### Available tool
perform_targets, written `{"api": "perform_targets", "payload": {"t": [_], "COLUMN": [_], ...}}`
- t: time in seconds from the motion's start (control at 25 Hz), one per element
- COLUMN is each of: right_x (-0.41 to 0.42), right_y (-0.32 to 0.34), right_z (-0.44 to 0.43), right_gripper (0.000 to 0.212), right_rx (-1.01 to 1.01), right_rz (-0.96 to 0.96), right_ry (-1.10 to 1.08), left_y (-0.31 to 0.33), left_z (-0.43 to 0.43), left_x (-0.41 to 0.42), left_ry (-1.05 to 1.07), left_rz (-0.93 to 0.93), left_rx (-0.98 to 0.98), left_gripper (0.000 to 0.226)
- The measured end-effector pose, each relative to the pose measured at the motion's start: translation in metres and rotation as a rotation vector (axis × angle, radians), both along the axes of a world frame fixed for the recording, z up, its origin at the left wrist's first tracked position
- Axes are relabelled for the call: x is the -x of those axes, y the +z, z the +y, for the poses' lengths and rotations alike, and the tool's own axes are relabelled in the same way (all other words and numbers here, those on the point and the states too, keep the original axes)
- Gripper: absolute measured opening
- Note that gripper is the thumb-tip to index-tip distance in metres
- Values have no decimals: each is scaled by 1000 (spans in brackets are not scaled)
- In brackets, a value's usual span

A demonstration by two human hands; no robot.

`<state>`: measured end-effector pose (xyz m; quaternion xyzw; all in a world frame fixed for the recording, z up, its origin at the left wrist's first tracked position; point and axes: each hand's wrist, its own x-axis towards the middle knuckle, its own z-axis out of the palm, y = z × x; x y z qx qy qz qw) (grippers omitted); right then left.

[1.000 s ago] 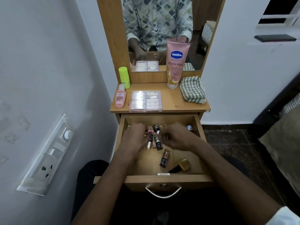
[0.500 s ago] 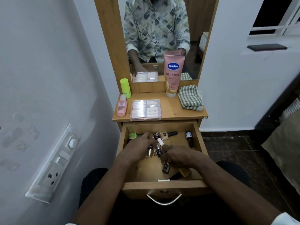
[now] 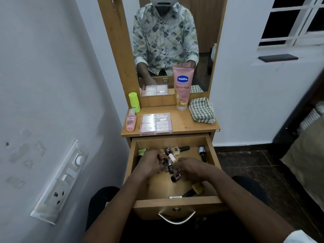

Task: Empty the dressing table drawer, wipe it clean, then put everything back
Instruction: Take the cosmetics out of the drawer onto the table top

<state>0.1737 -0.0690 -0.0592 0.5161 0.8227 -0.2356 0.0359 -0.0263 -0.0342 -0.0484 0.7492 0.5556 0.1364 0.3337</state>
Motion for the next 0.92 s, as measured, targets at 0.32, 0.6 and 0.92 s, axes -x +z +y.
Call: {"api": "perform_targets", "payload": {"t": [0.32,0.6,0.92], "right_x": [-8,-8,-8], "right_y": [9,19,38], "right_z": [-3,-7,-10], "right_gripper": [27,25,35], "right_rx": [-111,104,376], "right_rz": [353,802,1351], "right_ry": [-195,-374,-411], "left_y": [12,21,31], "left_z": [-1,-8,-14], "left_x": [15,12,21], "left_ry": [39,68,-20], "left_rz": [-522,-997,-1235], "left_rx": [149,581,754], "left_gripper": [33,39,45]}}
